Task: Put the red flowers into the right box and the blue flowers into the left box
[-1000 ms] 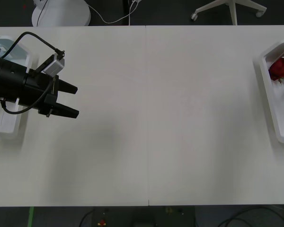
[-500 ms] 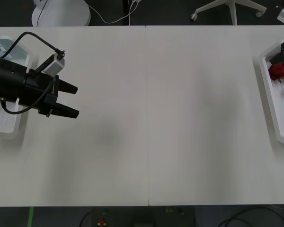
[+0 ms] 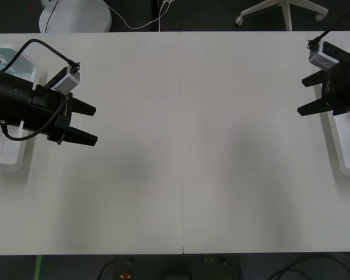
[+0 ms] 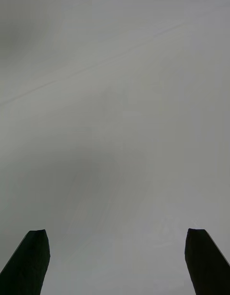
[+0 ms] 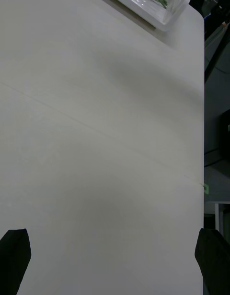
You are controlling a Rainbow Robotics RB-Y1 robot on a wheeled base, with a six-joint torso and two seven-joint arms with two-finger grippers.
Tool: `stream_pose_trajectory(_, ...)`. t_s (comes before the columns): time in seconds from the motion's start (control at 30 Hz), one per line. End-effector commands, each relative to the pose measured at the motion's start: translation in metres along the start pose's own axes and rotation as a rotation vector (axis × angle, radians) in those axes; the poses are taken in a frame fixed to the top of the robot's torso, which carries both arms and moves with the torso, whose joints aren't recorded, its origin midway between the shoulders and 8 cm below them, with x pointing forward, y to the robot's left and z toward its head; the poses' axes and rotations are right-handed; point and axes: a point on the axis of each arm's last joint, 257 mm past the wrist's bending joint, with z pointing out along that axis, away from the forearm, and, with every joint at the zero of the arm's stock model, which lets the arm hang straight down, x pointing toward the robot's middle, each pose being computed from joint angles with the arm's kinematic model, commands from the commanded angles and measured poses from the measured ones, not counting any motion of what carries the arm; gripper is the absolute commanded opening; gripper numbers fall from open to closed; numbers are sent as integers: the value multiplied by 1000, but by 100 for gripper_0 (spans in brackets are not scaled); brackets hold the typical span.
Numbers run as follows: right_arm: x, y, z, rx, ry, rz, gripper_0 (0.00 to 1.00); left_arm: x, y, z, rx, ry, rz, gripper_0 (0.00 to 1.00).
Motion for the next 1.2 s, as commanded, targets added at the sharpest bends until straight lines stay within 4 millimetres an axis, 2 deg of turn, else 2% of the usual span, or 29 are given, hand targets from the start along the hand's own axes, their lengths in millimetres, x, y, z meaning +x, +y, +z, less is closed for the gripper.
stream_pose_trajectory(0.03, 4, 9, -1, -17, 2, -65, 81, -25, 4, -9, -17, -13, 100, 100)
stream_pose_trajectory(0.2, -22, 18, 5, -22, -68, -84, 81, -25, 4, -9, -17, -13, 100, 100)
stream_pose_trajectory(0.47, -57, 25, -2, -59, -159, -77, 81, -25, 4, -9, -17, -13, 100, 100)
stream_pose_trajectory(0.67, -48, 26, 5, -60, -136, -76, 81, -25, 4, -9, -17, -13, 100, 100)
stream_pose_trajectory(1.0, -50, 29, 9, -69, -140, -77, 81, -25, 4, -9, -17, -13, 100, 100)
stream_pose_trajectory(1.07, -50, 29, 9, -69, -140, -77, 88, -25, 4, -9, -17, -13, 100, 100)
stream_pose_trajectory(1.2, -50, 29, 9, -69, -140, -77, 95, -25, 4, -9, -17, -13, 100, 100)
